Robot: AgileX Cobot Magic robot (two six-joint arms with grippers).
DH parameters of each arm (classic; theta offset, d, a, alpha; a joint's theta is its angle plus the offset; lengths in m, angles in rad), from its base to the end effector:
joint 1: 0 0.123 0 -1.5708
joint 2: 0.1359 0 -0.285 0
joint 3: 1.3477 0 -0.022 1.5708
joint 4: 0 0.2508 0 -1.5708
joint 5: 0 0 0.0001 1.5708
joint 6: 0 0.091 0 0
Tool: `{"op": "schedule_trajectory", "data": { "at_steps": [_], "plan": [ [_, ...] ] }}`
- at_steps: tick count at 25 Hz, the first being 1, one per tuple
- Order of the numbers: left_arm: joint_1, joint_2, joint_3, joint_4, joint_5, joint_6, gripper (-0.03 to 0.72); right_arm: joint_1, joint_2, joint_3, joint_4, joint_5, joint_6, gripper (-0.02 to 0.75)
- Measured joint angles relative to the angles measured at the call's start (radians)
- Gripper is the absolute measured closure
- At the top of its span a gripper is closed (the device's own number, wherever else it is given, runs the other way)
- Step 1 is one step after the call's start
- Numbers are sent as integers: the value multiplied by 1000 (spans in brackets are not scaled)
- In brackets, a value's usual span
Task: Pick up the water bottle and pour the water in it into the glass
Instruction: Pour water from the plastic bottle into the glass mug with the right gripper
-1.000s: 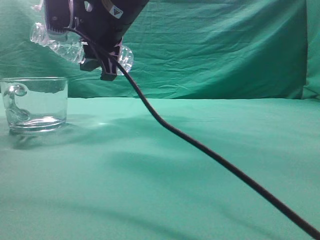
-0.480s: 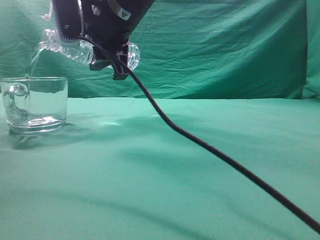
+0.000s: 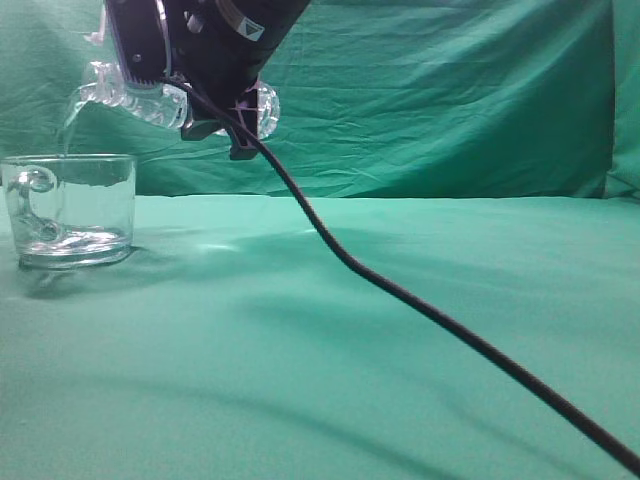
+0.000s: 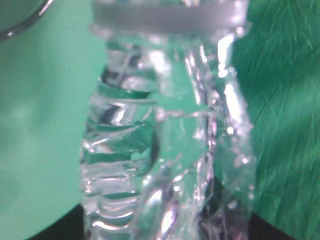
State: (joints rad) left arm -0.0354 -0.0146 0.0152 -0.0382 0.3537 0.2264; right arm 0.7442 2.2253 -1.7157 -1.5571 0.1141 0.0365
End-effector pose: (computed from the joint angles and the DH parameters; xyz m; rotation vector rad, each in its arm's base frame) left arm 0.0527 -0.0031 0.1770 0.2165 1.8259 0.0966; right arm 0.3916 0.3464 0.2036 -1.8180 0.9357 -0.6074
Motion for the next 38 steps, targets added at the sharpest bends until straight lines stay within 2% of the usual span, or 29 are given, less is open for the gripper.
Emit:
{"op": "schedule_trajectory", "data": {
  "at_steps": [14, 19, 23, 28, 31, 34, 38],
  "plan": [
    [0, 0, 0, 0, 0, 0, 688, 0, 0, 0, -10, 0, 4, 423],
    [0, 0, 0, 0, 0, 0, 688, 0, 0, 0, -10, 0, 90, 423],
    [0, 0, 0, 0, 0, 0, 688, 0, 0, 0, -5, 0, 271, 423],
    [0, 0, 0, 0, 0, 0, 688, 0, 0, 0, 6, -2, 705, 423],
    [0, 0, 0, 0, 0, 0, 688, 0, -14, 0, 12, 4, 902, 423],
    [0, 0, 0, 0, 0, 0, 688, 0, -61, 0, 85, 67, 1057, 423],
    [0, 0, 0, 0, 0, 0, 688, 0, -165, 0, 338, 277, 1031, 423]
  ]
}}
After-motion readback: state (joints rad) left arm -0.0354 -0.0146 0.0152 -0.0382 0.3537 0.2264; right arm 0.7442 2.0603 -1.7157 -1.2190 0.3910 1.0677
